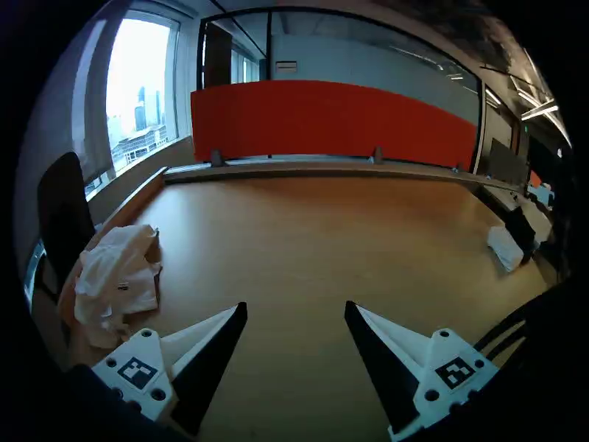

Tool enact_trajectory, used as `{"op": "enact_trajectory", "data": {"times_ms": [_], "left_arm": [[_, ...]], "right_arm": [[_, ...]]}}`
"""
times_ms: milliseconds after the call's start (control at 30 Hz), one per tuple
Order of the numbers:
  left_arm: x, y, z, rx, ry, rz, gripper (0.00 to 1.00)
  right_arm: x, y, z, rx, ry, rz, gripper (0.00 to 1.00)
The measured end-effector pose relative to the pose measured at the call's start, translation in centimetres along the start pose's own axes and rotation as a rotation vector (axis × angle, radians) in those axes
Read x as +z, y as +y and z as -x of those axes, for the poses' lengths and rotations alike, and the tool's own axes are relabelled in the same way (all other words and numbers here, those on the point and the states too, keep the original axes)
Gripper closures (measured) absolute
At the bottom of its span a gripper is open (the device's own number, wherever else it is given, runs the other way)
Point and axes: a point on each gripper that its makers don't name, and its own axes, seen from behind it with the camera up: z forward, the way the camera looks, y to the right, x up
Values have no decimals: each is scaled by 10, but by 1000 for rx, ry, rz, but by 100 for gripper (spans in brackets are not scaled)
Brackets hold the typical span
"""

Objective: Fold towel

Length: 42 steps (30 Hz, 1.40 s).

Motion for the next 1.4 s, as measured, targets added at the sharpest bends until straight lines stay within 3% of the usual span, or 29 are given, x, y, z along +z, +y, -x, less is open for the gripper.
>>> {"op": "enact_trajectory", "data": {"times_ms": [467,700,1167,1400], "left_arm": [[0,-23,-75,-59,204,-44,2],[-1,-29,-104,-72,272,-40,2],[-10,-43,-142,-80,392,-44,2],[-9,-49,-151,-81,439,-56,2]], "right_arm": [[-14,-61,-22,-1,55,-96,8],[-22,-96,-35,0,97,-142,8],[-35,-158,-58,9,176,-204,7],[-38,-167,-54,7,183,-201,6]]}}
